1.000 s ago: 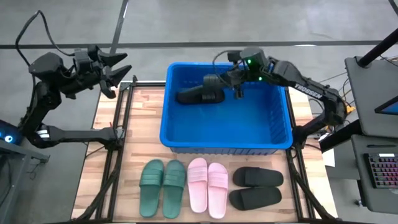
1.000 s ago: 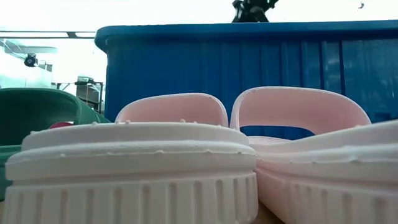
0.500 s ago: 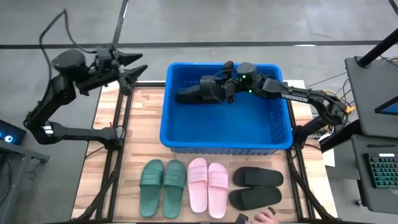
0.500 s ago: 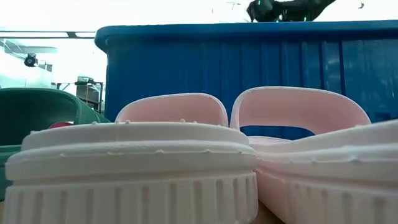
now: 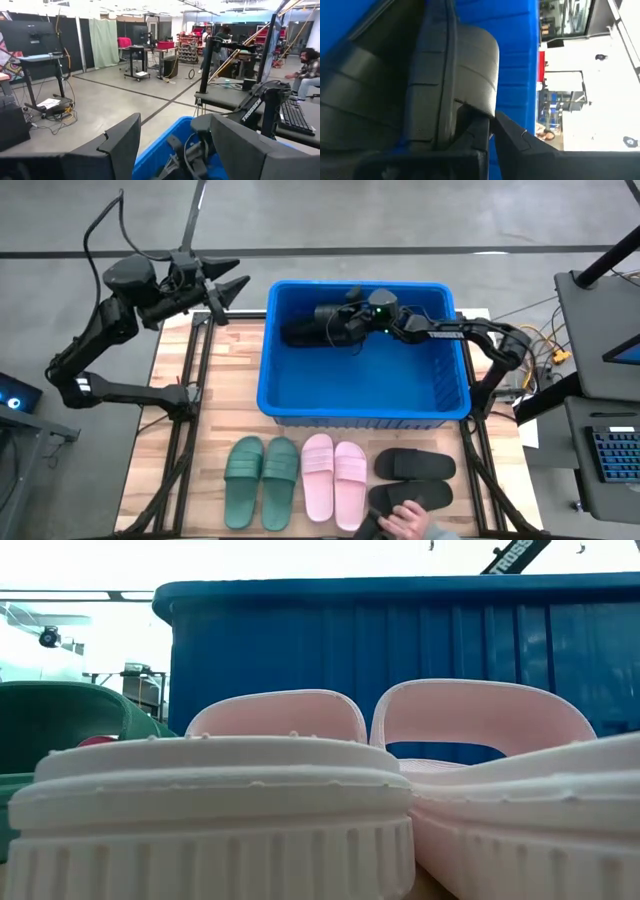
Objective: Pick and place slides into bin
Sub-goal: Stack the black slipper on top of the black slipper in the blue bin
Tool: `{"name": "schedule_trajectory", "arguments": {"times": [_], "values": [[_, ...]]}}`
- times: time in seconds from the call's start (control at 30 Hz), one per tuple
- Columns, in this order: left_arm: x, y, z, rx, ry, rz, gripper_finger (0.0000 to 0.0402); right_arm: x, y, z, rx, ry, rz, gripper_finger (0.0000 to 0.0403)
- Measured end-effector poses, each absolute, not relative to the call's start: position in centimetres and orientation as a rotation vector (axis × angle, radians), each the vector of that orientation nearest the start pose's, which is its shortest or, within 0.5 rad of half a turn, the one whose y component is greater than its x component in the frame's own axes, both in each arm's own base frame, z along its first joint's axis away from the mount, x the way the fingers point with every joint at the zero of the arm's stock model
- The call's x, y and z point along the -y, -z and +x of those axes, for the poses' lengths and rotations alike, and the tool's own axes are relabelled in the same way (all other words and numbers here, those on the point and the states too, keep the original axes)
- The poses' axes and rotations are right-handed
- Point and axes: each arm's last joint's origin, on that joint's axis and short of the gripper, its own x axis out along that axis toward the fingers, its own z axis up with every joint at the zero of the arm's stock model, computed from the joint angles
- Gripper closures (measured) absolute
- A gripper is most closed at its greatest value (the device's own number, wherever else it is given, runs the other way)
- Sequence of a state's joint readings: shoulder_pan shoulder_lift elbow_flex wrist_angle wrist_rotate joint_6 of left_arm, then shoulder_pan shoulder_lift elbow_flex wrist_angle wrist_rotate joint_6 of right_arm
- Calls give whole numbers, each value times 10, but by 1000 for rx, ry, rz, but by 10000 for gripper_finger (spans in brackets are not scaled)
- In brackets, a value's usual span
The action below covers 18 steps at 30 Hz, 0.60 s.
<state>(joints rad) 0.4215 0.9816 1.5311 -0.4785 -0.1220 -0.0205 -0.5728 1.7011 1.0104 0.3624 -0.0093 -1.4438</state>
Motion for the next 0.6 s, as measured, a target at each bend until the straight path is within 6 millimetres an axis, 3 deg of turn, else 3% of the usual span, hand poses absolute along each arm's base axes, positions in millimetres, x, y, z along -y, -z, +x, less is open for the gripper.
{"name": "schedule_trajectory", "arguments": {"times": [0.2,0.37,0.6], "values": [[-63,-509,131,80,-543,-9,178,210,-213,316,-705,196,-1295,394],[-63,-509,132,78,-542,-9,178,210,-204,312,-843,51,-1222,394],[-65,-508,136,67,-542,-11,178,212,-208,313,-840,133,-1032,386]]}}
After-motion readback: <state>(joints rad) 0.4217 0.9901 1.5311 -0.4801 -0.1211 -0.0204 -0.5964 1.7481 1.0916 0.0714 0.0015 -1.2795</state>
